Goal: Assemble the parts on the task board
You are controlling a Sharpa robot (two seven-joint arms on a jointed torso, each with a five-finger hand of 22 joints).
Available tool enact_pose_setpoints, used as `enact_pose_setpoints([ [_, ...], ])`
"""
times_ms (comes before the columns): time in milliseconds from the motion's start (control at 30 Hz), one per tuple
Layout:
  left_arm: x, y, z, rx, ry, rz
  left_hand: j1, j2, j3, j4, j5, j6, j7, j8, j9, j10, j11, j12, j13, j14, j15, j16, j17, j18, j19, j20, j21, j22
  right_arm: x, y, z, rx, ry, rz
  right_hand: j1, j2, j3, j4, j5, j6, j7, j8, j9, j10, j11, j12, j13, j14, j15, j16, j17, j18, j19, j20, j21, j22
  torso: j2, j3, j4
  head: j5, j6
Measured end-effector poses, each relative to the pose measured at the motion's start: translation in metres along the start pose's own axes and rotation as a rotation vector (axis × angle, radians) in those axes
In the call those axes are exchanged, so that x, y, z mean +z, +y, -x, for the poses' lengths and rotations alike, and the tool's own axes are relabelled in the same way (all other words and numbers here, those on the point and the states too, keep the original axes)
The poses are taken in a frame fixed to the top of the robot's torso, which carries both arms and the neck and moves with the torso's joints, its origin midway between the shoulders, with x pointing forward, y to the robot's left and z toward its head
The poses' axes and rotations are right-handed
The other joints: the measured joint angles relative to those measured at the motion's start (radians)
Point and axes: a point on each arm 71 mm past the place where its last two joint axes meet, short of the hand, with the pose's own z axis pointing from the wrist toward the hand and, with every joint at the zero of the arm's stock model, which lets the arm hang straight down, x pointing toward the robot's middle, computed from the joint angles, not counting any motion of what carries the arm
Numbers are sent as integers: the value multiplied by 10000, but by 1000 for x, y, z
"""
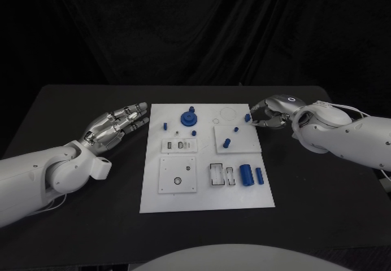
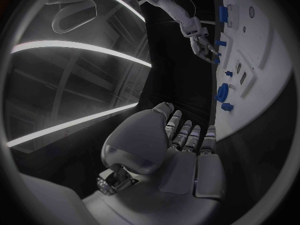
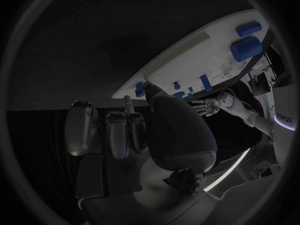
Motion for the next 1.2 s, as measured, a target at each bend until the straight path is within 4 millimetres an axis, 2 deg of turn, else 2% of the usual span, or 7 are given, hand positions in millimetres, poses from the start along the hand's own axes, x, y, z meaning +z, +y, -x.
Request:
enact_pose_setpoints([
  [600, -1, 4, 1, -35, -11, 72, -49, -31, 68, -18, 0, 0, 0, 0, 0, 0, -1, 0, 0, 0, -1, 0, -1, 0, 0, 0, 0, -1, 9, 8, -2, -26, 77, 128, 56, 57, -11, 11, 63, 109, 109, 0, -7, 0, 0, 0, 0, 0, 0, 0, -1, 1, -72, -1, -58, -2, -7, -5, 8, -17, -42],
  [800, -1, 5, 1, -46, -8, 89, -49, -31, 68, -18, 0, 0, 0, 0, 0, 0, 0, 0, 0, 0, -1, 0, -2, -1, 0, 0, 0, -1, 12, 10, -2, -39, 119, 153, 170, 68, -11, 11, 63, 200, 91, 4, -7, 0, 0, 0, 0, 0, 0, 0, -2, 1, -72, 0, -100, -3, -8, -6, 12, -32, -51],
  [1200, -1, 8, 0, -111, 27, 134, -88, 9, 122, -17, 0, 0, 0, 0, 0, 0, -1, 0, 0, 0, -1, 0, -3, -1, 0, 0, 0, -2, 17, 11, -3, -103, 262, 122, 493, 150, -13, -154, 141, 629, 72, 246, 65, 0, 0, 0, 0, 0, 0, 0, -2, 1, -72, -1, -284, -4, -8, 2, 8, -28, -70],
])
